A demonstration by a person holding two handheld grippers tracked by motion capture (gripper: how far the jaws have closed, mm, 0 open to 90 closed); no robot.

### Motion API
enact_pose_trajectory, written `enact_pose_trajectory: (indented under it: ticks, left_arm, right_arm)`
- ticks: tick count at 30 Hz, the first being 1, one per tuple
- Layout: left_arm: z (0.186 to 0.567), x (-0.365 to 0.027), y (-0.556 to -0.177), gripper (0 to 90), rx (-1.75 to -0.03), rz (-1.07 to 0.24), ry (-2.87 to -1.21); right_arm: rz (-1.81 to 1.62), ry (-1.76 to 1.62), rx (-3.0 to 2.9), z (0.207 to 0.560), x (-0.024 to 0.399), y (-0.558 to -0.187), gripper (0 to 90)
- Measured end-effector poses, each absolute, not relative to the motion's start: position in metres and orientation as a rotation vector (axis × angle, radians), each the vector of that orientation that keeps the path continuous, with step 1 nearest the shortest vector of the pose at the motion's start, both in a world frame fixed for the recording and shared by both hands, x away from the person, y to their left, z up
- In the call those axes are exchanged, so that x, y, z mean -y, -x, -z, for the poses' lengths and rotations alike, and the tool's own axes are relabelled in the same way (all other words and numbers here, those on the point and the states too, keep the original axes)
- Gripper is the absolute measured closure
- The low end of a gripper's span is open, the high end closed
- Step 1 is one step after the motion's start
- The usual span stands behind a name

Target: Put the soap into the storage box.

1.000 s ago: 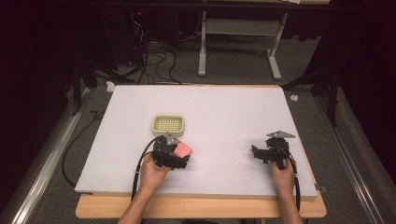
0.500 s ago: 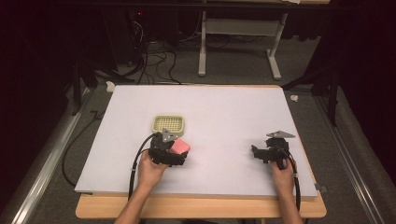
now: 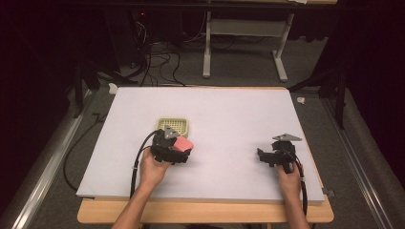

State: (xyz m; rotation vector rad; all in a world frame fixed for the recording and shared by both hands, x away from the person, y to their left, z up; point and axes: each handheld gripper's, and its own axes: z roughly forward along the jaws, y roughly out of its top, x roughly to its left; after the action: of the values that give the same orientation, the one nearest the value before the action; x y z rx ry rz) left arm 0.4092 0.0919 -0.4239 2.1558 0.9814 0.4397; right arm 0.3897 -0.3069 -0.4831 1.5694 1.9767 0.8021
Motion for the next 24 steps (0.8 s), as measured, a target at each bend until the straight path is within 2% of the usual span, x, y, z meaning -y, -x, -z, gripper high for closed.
enact_pose_trajectory:
  ticks: [7,24]
  left_arm:
    - [0.421,-0.098,-0.418,13.9,-1.027,-0.411,-2.115]
    - [0.412,-0.110,-0.442,14.2,-1.122,-0.455,-2.057]
  right_arm:
    - [-0.802,-1.569,-1.977,0.483,0.307,-0.390,14.4]
    - [-0.803,-1.569,-1.977,0.483,0.307,-0.390,14.4]
